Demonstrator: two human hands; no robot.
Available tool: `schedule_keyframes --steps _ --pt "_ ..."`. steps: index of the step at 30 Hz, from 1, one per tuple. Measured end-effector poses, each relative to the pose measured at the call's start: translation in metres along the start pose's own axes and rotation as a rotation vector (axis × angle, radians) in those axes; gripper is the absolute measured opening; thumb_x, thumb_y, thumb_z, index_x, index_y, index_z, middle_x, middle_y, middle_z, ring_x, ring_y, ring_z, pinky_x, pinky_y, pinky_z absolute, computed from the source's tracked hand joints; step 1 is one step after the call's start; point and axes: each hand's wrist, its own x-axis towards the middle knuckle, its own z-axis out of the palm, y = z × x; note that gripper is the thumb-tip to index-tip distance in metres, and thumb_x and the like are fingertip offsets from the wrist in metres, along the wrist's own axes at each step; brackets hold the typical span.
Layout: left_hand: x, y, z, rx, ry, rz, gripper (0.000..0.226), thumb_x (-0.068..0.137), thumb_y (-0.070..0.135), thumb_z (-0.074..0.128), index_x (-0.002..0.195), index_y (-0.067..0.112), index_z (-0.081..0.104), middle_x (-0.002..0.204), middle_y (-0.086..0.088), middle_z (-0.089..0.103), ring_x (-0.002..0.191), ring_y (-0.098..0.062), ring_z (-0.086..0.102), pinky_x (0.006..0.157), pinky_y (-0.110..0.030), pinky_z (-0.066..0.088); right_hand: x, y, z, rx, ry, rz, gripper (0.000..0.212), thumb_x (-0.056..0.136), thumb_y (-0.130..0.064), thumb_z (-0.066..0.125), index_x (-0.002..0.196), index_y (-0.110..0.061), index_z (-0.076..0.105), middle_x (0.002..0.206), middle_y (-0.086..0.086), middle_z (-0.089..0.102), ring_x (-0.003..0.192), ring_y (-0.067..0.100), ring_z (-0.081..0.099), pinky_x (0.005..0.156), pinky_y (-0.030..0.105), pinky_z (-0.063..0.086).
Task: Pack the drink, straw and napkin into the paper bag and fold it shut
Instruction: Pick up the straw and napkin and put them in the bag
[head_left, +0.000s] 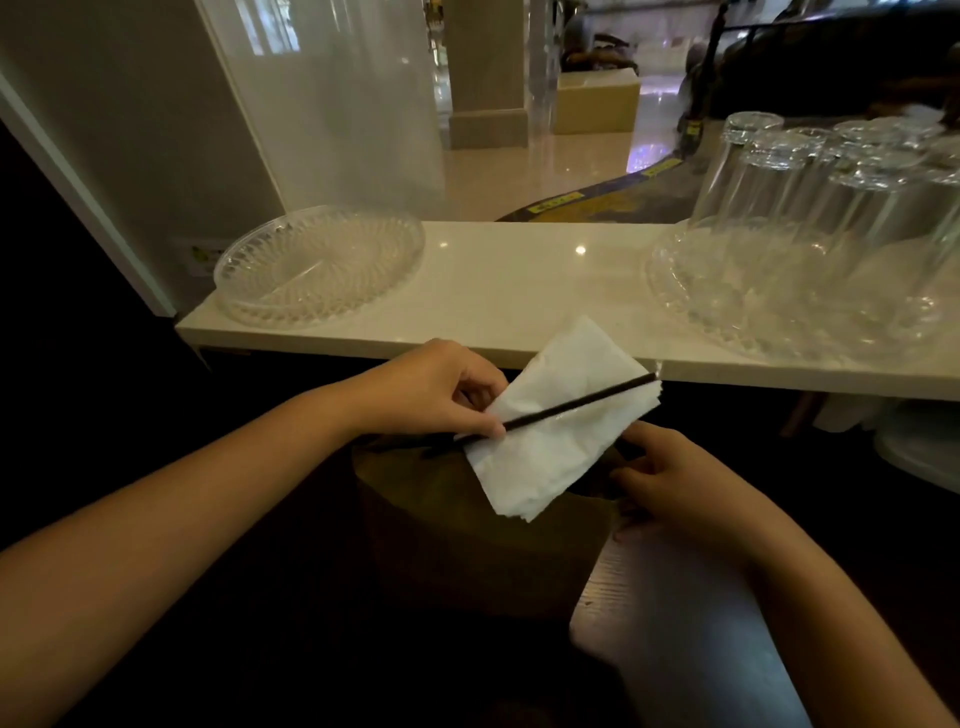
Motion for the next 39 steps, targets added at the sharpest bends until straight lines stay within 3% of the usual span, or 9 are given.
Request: schedule_keyframes --steps 3,9,15,20,25,28,32,36,39 --pt "0.002 0.004 0.005 0.106 -0.006 0.069 0.009 0.076 0.02 0.072 0.085 0.022 0.072 0.08 0.012 0.072 0.075 0.004 0.065 0.067 -0.012 0.051 -0.001 0.001 -0.001 0.027 0.001 0.003 0.037 0.087 0.004 0.046 0.106 -0.026 0.055 0.086 0.005 0.068 0.061 0.012 0.071 0.047 0.018 0.053" --pt "0.002 0.008 -0.009 -0.229 0.375 0.198 0.025 0.073 0.007 0.074 0.075 0.031 0.07 0.074 0.023 0.072 0.074 0.005 0.065 0.071 -0.011 0.05 -0.005 0.0 -0.001 0.061 -0.016 -0.037 0.058 0.086 0.006 0.046 0.103 -0.049 0.05 0.088 0.004 0.069 0.062 0.012 0.071 0.049 0.02 0.055" --pt "-0.007 -0.012 0.019 0.162 -0.003 0.092 0.014 0.074 0.017 0.075 0.086 0.025 0.073 0.077 0.021 0.068 0.074 0.009 0.063 0.067 -0.008 0.048 -0.006 -0.001 -0.002 0.036 0.013 -0.038 0.033 0.087 0.002 0.048 0.105 -0.024 0.06 0.093 0.013 0.069 0.071 0.02 0.071 0.055 0.027 0.058" --pt "0.004 -0.023 0.022 0.339 -0.341 -0.18 0.018 0.079 0.028 0.069 0.095 0.02 0.073 0.088 0.004 0.074 0.068 -0.004 0.063 0.063 -0.019 0.051 -0.005 -0.007 0.002 0.004 0.023 -0.092 0.044 0.086 -0.004 0.053 0.107 -0.043 0.056 0.086 -0.004 0.069 0.067 0.007 0.07 0.05 0.016 0.052" --pt "0.024 -0.026 0.038 0.564 -0.653 -0.328 0.013 0.086 0.008 0.056 0.093 0.004 0.066 0.068 0.0 0.054 0.055 -0.014 0.042 0.053 -0.025 0.034 -0.004 -0.008 0.004 -0.027 0.025 -0.062 0.048 0.087 -0.004 0.051 0.123 -0.035 0.049 0.076 -0.002 0.068 0.058 0.005 0.069 0.045 0.013 0.048" --pt "0.03 -0.032 0.051 0.583 -0.789 -0.386 0.021 0.091 0.005 0.048 0.107 0.0 0.062 0.086 -0.005 0.056 0.069 -0.016 0.051 0.062 -0.026 0.039 -0.005 -0.007 0.005 -0.036 0.032 -0.059 0.048 0.088 -0.006 0.051 0.125 -0.035 0.047 0.077 -0.004 0.068 0.061 0.003 0.069 0.045 0.012 0.048" --pt "0.032 -0.035 0.057 0.628 -0.759 -0.403 0.03 0.091 0.007 0.048 0.12 0.003 0.054 0.123 -0.016 0.058 0.11 -0.029 0.055 0.088 -0.033 0.042 -0.006 -0.004 0.005 0.003 0.044 -0.054 0.049 0.088 -0.003 0.05 0.126 -0.034 0.047 0.079 -0.004 0.067 0.063 0.002 0.069 0.045 0.011 0.048" --pt "0.021 -0.026 0.035 0.489 -0.654 -0.396 0.043 0.088 0.016 0.057 0.13 0.01 0.048 0.13 -0.007 0.058 0.114 -0.02 0.056 0.095 -0.032 0.045 -0.006 -0.004 0.006 0.049 0.048 -0.054 0.047 0.089 -0.007 0.051 0.126 -0.036 0.046 0.084 0.001 0.07 0.066 0.008 0.071 0.046 0.012 0.05" --pt "-0.01 -0.02 0.002 0.283 -0.313 -0.282 0.04 0.085 0.023 0.061 0.124 0.022 0.054 0.114 0.01 0.067 0.102 -0.002 0.062 0.092 -0.024 0.05 -0.005 0.0 0.007 0.064 0.077 -0.06 0.045 0.089 -0.012 0.052 0.126 -0.036 0.046 0.086 0.001 0.07 0.067 0.007 0.07 0.046 0.013 0.05"
